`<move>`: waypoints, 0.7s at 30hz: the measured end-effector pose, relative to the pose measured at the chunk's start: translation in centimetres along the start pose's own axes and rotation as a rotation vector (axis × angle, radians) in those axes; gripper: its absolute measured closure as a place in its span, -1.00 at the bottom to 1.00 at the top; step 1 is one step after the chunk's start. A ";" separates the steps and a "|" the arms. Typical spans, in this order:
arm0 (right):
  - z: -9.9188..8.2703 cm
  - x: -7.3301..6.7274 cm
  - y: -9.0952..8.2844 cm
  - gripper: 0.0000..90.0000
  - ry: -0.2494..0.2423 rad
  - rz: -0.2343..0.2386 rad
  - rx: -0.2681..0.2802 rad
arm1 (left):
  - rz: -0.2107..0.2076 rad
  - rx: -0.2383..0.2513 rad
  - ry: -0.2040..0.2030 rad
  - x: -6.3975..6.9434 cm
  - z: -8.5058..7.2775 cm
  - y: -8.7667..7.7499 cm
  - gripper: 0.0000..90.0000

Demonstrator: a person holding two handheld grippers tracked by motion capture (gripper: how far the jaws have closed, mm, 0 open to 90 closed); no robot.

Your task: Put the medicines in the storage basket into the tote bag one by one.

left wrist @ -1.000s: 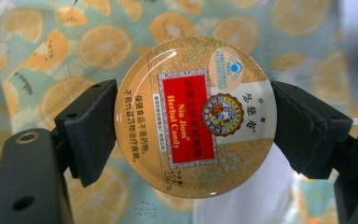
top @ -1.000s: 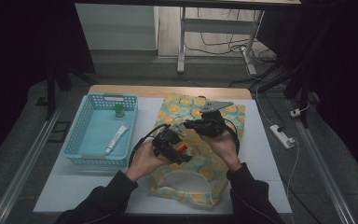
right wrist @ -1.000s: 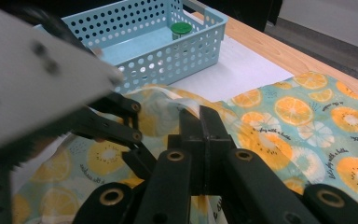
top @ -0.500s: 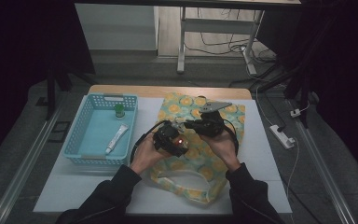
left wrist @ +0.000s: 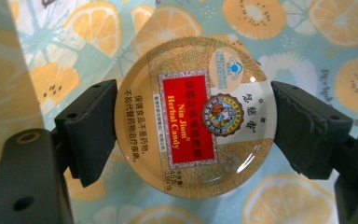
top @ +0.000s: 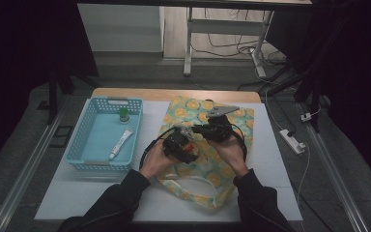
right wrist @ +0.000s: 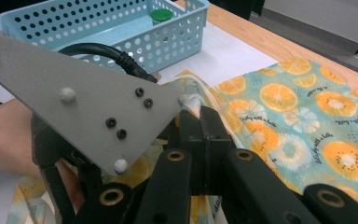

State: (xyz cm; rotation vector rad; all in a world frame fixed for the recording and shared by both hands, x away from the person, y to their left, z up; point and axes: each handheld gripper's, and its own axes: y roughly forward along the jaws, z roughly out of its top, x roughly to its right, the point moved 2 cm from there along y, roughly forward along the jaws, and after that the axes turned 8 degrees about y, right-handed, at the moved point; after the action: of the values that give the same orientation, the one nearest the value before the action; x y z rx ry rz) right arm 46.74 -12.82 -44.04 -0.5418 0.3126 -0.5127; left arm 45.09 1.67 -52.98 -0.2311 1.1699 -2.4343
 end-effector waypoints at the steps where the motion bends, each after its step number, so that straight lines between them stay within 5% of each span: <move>1: -0.1 0.1 0.0 1.00 0.001 -0.002 0.000 | 0.000 -0.003 0.006 0.0 0.0 0.1 -0.56; 9: -0.2 0.3 0.0 1.00 0.001 -0.012 -0.002 | 0.019 0.011 0.037 0.1 -0.2 1.1 -0.58; 21: -0.1 0.5 -0.6 1.00 0.006 -0.004 0.014 | 0.014 0.033 -0.012 0.7 -0.1 -0.8 -0.90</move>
State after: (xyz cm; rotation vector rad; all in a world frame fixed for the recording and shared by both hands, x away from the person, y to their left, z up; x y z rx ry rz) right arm 46.93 -13.58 -43.85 -0.5272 0.3135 -0.5203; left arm 44.19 1.84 -52.40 -0.2271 1.1213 -2.4347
